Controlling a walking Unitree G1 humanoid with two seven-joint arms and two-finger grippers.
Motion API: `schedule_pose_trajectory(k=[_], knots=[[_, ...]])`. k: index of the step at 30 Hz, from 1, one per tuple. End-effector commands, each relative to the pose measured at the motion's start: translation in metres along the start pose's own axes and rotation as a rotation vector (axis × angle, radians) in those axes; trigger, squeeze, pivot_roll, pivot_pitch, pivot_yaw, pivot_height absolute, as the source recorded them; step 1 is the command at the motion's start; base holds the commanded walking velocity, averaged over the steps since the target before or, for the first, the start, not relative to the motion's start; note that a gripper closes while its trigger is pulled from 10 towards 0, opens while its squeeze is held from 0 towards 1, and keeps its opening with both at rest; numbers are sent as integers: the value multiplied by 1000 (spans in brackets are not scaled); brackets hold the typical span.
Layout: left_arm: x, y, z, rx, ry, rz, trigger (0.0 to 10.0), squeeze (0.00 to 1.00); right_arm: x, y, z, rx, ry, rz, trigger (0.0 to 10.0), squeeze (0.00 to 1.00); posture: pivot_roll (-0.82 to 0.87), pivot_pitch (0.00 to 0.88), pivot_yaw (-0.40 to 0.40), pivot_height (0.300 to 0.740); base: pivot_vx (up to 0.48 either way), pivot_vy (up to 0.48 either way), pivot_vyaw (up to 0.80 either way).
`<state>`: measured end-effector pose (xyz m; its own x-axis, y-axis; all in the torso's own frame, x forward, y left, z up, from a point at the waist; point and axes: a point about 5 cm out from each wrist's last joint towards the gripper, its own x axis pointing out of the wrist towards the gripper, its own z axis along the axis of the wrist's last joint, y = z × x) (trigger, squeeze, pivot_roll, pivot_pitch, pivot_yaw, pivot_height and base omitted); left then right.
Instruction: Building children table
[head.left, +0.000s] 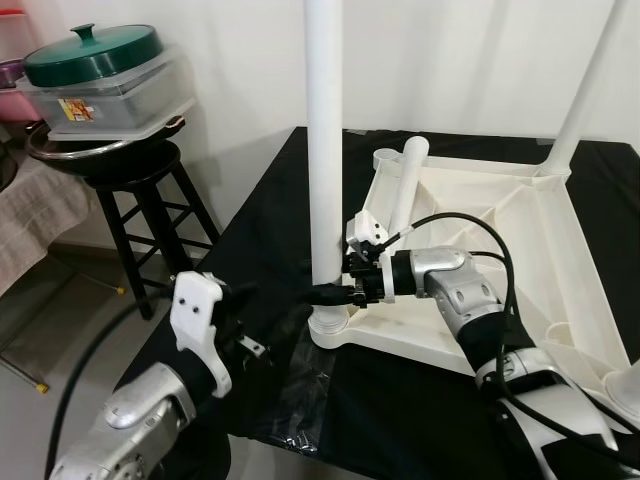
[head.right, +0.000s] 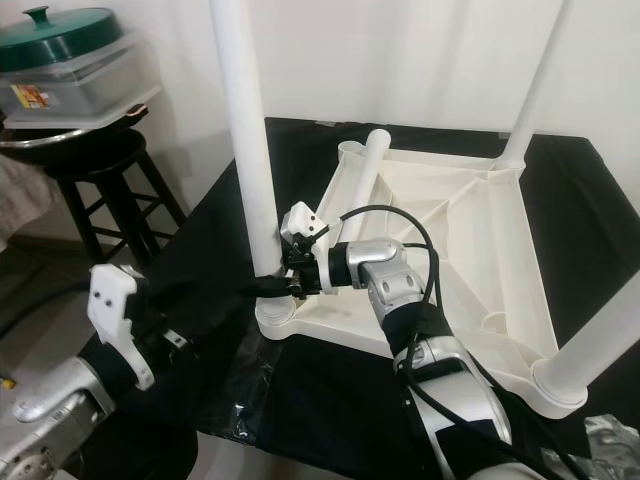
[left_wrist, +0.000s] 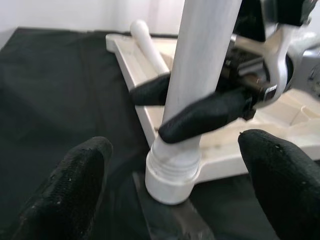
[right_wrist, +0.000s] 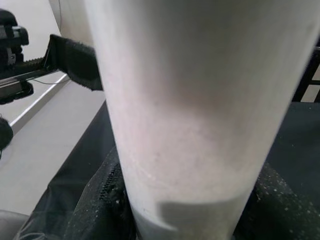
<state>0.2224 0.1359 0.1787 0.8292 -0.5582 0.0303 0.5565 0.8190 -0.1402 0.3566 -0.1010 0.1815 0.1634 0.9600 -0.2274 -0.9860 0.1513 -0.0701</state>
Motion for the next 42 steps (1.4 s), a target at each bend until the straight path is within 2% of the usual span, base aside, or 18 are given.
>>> schedule_pose_trajectory(k=[1,4,6,8,10,12,16,21,22,23,26,29,30,32,33,34,37,42], knots=[[-1,1,-4,18,20,4,10000,0,10,-1,15,-73,-22,3,0,0,39,0,38,740,0,0,0],[-2,1,-5,19,22,6,10000,0,13,0,8,-64,-15,-46,0,0,41,0,32,740,0,0,0],[-6,2,-8,19,26,18,10000,0,23,14,-20,-22,24,-202,0,0,34,0,35,740,0,0,0],[-7,3,-8,19,27,21,10000,0,25,18,-26,0,34,-245,0,0,34,0,35,740,0,0,0],[-9,5,-10,20,33,28,10000,0,22,23,-46,120,54,-645,0,0,21,0,46,740,0,0,0],[-9,6,-11,21,35,28,10000,0,9,36,-60,170,87,-865,0,0,7,0,53,740,0,0,0],[-9,6,-13,15,39,23,10000,0,0,51,-61,99,85,-915,0,0,-9,0,66,740,0,0,0],[-9,5,-16,17,49,15,10000,0,-1,51,-60,95,91,-940,0,0,-17,0,75,740,0,0,0],[-9,5,-16,16,49,15,10000,0,2,50,-56,113,66,-919,10000,0,-17,0,82,740,0,0,0],[-10,5,-15,15,49,14,10000,0,7,49,-43,136,-7,-843,10000,1000,-12,0,82,740,0,0,0],[-11,5,-16,16,50,14,10000,0,11,51,-32,146,-58,-783,10000,1000,-12,0,82,740,0,0,0],[-13,4,-18,20,67,12,10000,0,10,46,-5,102,-181,-599,10000,1000,-3,0,78,740,0,0,0],[-13,4,-18,20,67,12,10000,0,10,46,-5,102,-181,-599,10000,1000,-3,0,78,740,0,0,0],[-15,3,-20,22,74,12,10000,0,4,43,6,52,-201,-459,10000,1000,2,0,74,740,0,0,0],[-15,2,-21,21,78,11,10000,0,0,46,8,-30,-162,-328,10000,376,4,0,71,740,0,0,0],[-15,1,-22,21,82,10,10000,0,-3,48,8,-70,-118,-212,10000,0,4,0,72,740,0,0,0],[-15,-2,-24,19,86,5,10000,0,-11,40,10,-93,-75,-77,10000,0,10,0,65,740,0,0,0],[-17,-4,-27,39,110,-2,10000,0,-8,20,20,-118,-67,-64,10000,0,27,1,59,740,0,0,0]])
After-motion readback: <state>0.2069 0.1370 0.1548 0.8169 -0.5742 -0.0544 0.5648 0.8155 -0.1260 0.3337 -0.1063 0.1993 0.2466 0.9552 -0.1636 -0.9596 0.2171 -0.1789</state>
